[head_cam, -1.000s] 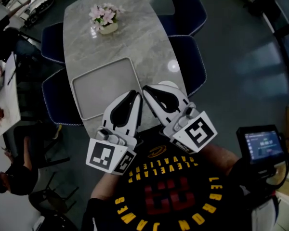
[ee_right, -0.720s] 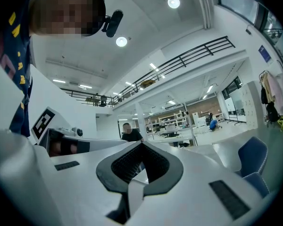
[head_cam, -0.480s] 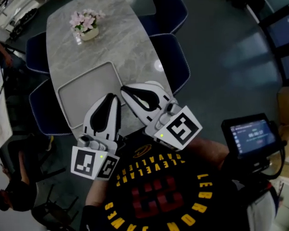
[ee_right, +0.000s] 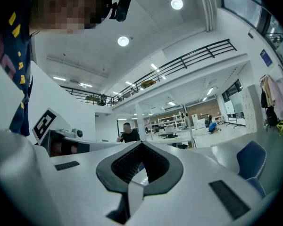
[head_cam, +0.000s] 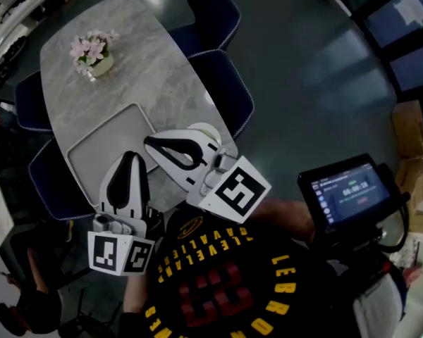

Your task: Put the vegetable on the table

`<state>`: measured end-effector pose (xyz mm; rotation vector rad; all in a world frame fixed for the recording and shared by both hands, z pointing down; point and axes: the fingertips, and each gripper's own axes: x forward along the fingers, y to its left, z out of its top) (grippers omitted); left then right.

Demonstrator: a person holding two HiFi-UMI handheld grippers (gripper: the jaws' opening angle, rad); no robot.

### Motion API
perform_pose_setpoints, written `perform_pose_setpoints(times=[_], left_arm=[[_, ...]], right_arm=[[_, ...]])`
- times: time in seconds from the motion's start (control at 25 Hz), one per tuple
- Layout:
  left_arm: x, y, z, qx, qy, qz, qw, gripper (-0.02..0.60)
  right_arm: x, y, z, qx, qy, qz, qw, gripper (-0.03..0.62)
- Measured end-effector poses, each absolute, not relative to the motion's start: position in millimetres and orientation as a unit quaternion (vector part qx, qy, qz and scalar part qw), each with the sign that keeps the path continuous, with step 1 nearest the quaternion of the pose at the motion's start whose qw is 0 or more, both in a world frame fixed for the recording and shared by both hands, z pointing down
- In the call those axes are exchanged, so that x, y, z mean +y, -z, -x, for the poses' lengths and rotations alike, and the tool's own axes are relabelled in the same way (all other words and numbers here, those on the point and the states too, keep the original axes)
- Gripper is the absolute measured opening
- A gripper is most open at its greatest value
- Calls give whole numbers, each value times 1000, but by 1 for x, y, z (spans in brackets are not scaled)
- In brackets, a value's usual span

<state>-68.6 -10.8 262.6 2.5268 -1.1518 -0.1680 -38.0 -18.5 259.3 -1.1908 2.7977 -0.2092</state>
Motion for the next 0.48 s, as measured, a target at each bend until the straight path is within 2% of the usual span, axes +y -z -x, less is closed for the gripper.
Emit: perform_pose_setpoints(times=[0.48], left_arm=[[-10,-266,66,-403,57,-893,190,41]], right_arm=[[-18,-261,39,916,77,391,43,5]])
